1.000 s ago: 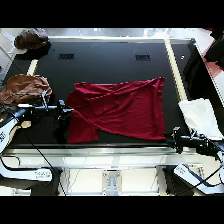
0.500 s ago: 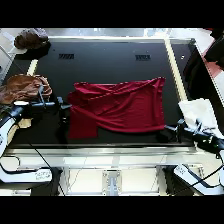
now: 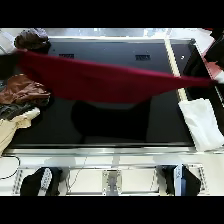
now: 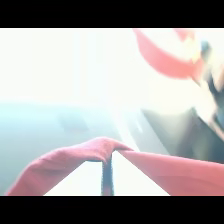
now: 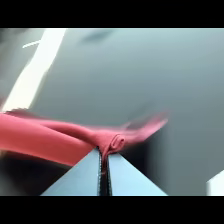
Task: Fold the shirts.
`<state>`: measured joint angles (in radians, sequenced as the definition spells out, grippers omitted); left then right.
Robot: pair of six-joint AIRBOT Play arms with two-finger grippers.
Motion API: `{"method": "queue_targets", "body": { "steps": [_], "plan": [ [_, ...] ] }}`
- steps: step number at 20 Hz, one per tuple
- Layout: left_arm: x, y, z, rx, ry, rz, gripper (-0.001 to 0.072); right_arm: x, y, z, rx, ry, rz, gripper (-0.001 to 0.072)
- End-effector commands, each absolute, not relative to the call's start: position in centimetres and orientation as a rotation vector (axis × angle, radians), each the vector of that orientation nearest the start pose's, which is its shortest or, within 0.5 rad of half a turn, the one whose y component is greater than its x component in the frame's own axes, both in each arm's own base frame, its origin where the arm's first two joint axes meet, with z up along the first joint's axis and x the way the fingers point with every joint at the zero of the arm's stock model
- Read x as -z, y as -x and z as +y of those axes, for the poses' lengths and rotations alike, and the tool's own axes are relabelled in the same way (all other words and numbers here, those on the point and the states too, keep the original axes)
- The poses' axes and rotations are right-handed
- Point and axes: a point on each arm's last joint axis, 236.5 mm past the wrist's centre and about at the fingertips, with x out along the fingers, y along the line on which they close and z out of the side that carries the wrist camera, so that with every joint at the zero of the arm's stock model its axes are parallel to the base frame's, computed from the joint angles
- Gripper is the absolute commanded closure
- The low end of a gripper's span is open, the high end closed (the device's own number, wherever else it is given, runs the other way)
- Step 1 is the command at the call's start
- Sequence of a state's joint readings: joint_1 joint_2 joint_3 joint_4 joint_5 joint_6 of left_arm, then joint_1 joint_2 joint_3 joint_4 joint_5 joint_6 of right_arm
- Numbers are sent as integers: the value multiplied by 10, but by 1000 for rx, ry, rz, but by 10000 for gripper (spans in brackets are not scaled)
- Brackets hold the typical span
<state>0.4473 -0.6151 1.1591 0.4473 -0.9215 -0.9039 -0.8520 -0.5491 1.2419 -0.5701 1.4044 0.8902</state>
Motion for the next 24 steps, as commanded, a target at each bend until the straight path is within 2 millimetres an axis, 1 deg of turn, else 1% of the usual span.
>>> {"method": "queue_targets", "body": {
  "steps": [1,2,3,4,5,6,7,8,9,10,11,12,13,14,16,17,18,20,21,22,24],
  "plan": [
    [-496,-212,-51,203,25,-300,696,-482,-189,47,42,356,-78,704],
    [-510,-201,-49,157,-10,-315,696,-505,-177,55,71,406,-132,704],
    [-519,-198,-41,109,-42,-317,696,-516,-174,58,75,426,-151,704],
    [-522,-201,-31,71,-37,-306,696,-521,-178,54,70,413,-152,704],
    [-519,-212,-23,60,-9,-274,696,-521,-190,45,50,363,-139,704],
    [-505,-230,-18,76,20,-210,696,-513,-207,33,12,296,-103,704],
    [-478,-254,-19,132,67,-93,696,-503,-225,27,-55,236,-61,704],
    [-448,-276,-27,220,124,33,697,-492,-244,27,-167,157,-18,704],
    [-417,-295,-38,325,186,164,697,-482,-258,31,-288,79,17,704],
    [-392,-312,-44,393,225,263,697,-470,-272,33,-412,-2,59,704],
    [-366,-334,-45,416,235,346,698,-456,-286,28,-484,-56,109,704],
    [-342,-354,-44,414,232,417,698,-434,-304,21,-519,-96,183,704],
    [-311,-376,-49,413,231,506,697,-407,-323,15,-528,-121,279,704],
    [-276,-397,-56,417,208,601,697,-373,-342,11,-521,-129,398,704],
    [-204,-437,-67,403,131,757,697,-290,-382,14,-508,-89,640,703],
    [-174,-462,-65,353,123,795,696,-248,-400,19,-500,-67,740,703],
    [-147,-492,-55,270,137,795,697,-206,-421,20,-465,-59,823,703],
    [-110,-544,-38,146,235,740,696,-135,-465,14,-351,-86,910,704],
    [-93,-560,-34,127,240,726,696,-108,-487,14,-316,-110,923,703],
    [-72,-570,-31,113,245,735,697,-83,-509,16,-302,-126,919,703],
    [-36,-583,-28,97,245,772,696,-39,-548,16,-237,-176,892,703]
  ]
}}
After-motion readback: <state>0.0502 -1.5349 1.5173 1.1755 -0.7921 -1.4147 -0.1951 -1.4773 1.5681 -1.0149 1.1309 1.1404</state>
